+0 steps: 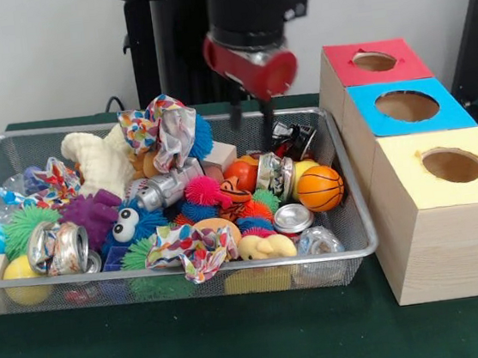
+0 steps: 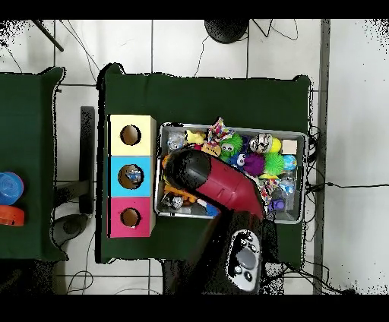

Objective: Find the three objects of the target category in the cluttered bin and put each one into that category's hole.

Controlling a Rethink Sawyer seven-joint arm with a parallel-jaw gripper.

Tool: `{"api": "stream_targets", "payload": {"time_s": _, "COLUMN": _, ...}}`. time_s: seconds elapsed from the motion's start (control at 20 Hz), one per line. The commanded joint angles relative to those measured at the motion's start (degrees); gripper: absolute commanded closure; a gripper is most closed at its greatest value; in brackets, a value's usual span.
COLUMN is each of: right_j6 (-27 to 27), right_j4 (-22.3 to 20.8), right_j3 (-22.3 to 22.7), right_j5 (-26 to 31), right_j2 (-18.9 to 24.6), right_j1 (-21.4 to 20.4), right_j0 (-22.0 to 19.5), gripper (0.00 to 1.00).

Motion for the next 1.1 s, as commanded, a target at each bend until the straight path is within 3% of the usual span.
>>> {"api": "stream_targets", "payload": {"time_s": 0.05, "right_j6": 17.47, "right_j4": 4.86, "right_j3": -3.37, "right_j5": -6.62, "right_j2": 3.16, "right_j1": 9.55, "right_j0": 3.9, "gripper": 0.0}}
{"api": "stream_targets", "payload": {"time_s": 0.35, "right_j6": 16.42, "right_j4": 9.44, "right_j3": 0.0, "right_j5": -18.58, "right_j2": 11.43, "right_j1": 10.4, "right_j0": 0.36, "gripper": 0.0}}
{"api": "stream_targets", "payload": {"time_s": 0.5, "right_j6": 15.72, "right_j4": 10.0, "right_j3": -0.07, "right_j5": -20.99, "right_j2": 12.79, "right_j1": 11.48, "right_j0": -0.26, "gripper": 0.0}}
{"api": "stream_targets", "payload": {"time_s": 0.95, "right_j6": 13.1, "right_j4": 8.57, "right_j3": -6.57, "right_j5": -8.74, "right_j2": -0.11, "right_j1": 15.49, "right_j0": 6.21, "gripper": 0.0}}
{"api": "stream_targets", "payload": {"time_s": 1.1, "right_j6": 12.24, "right_j4": 9.17, "right_j3": -5.09, "right_j5": -10.16, "right_j2": 3.74, "right_j1": 15.17, "right_j0": 4.18, "gripper": 0.0}}
